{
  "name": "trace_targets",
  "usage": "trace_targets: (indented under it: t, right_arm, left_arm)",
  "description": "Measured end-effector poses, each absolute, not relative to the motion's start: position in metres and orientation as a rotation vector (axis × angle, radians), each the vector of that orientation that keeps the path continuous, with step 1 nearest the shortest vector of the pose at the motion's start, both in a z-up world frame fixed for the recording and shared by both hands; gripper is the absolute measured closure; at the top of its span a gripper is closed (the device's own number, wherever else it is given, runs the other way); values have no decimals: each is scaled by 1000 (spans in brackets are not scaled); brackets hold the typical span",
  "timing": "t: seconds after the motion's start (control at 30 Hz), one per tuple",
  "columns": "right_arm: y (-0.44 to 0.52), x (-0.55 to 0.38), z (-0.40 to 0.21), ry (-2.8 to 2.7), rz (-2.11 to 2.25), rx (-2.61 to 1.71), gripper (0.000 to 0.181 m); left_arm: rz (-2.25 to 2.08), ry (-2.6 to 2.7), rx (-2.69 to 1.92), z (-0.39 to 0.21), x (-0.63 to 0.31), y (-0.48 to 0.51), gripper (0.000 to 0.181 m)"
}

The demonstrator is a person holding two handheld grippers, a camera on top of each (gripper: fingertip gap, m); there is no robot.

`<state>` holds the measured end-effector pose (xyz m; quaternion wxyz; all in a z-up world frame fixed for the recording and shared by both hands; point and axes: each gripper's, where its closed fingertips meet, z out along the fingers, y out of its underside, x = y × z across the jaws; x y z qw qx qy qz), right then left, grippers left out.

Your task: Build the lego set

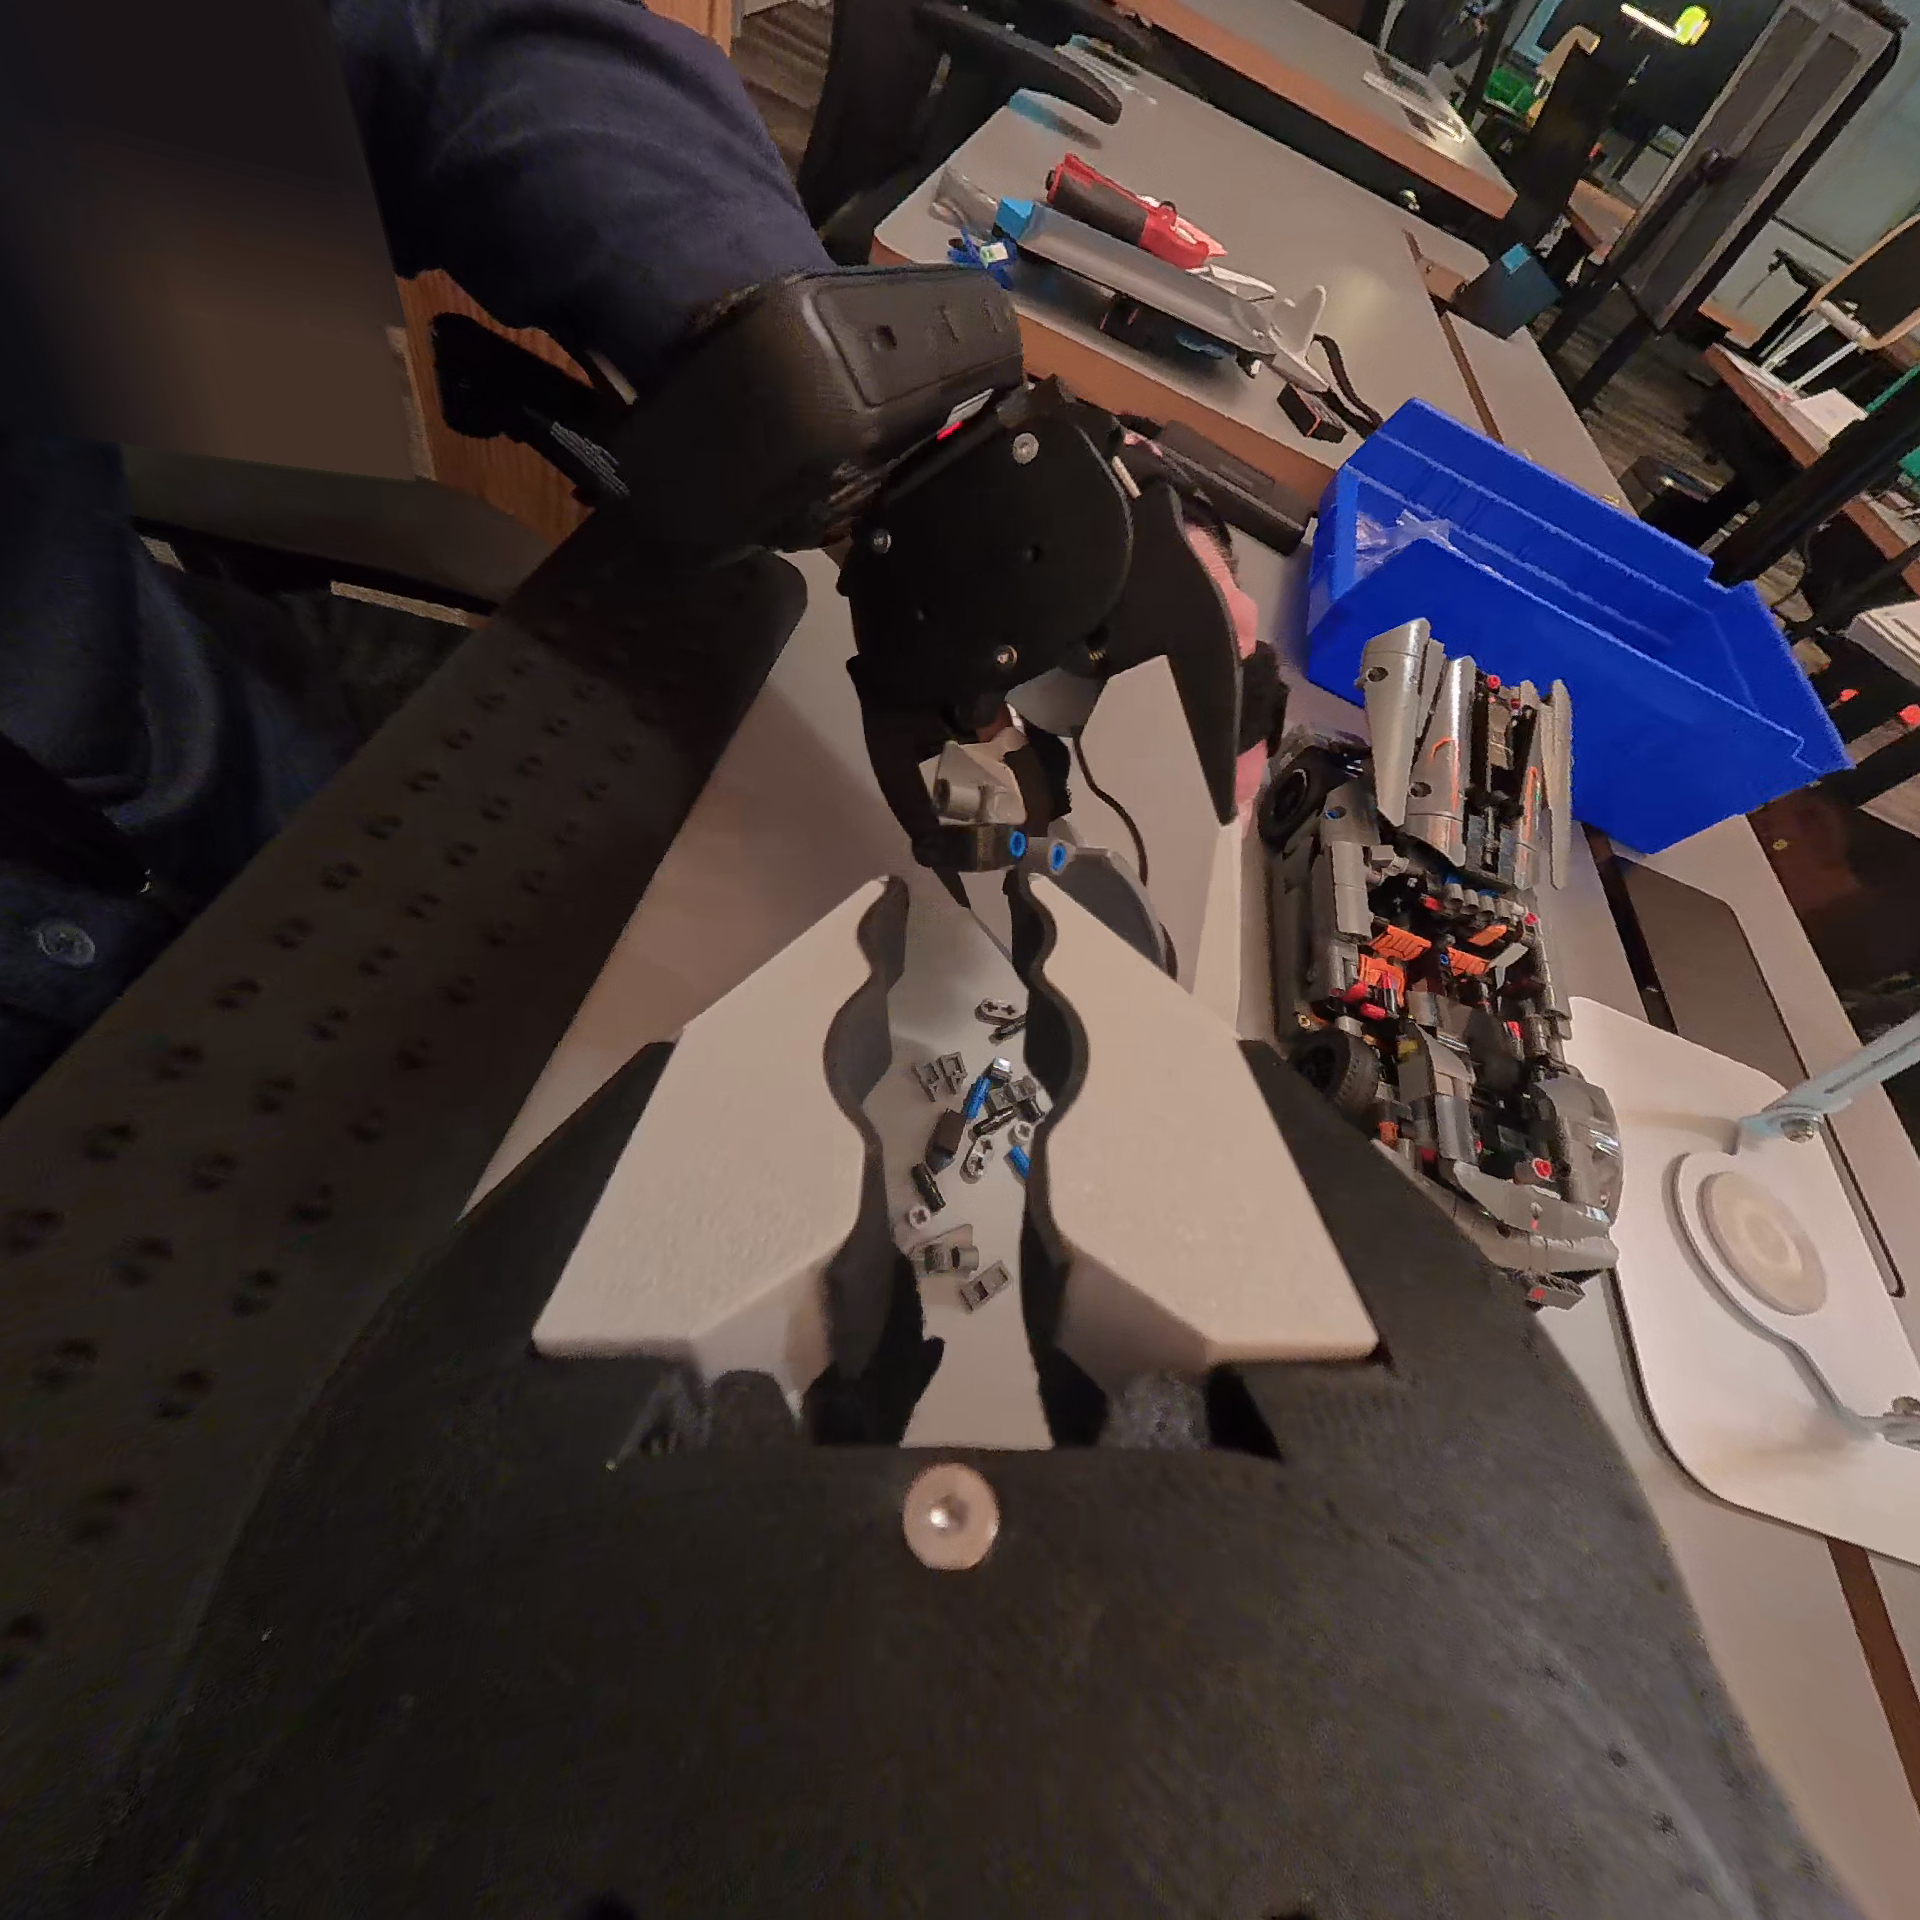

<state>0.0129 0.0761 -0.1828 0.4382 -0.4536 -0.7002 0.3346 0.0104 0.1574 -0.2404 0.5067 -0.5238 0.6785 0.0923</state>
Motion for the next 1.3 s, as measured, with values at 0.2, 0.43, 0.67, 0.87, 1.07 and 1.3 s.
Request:
trace_targets:
  t: [0.2, 0.43, 0.67, 0.87, 1.07, 1.3]
  right_arm:
    - [79, 10, -187, -1743, 743, -1119, 157]
    - [81, 9, -191, -1763, 662, -1106, 162]
    - [91, 15, -196, -1776, 632, -1140, 163]
    - [107, 21, -197, -1744, 634, -1210, 165]
    - [121, 26, -194, -1672, 706, -1301, 167]
    - [125, 27, -193, -1635, 758, -1343, 168]
  left_arm:
    - [270, 1668, -1273, -247, 8, 159, 162]
    - [313, 1685, -1303, -253, 4, 163, 162]
    - [322, 1669, -1349, -253, -4, 168, 162]
    - [299, 1638, -1406, -251, -12, 173, 162]
    - [206, 1590, -1474, -248, -15, 174, 162]
    - [90, 1563, -1532, -248, -14, 170, 162]
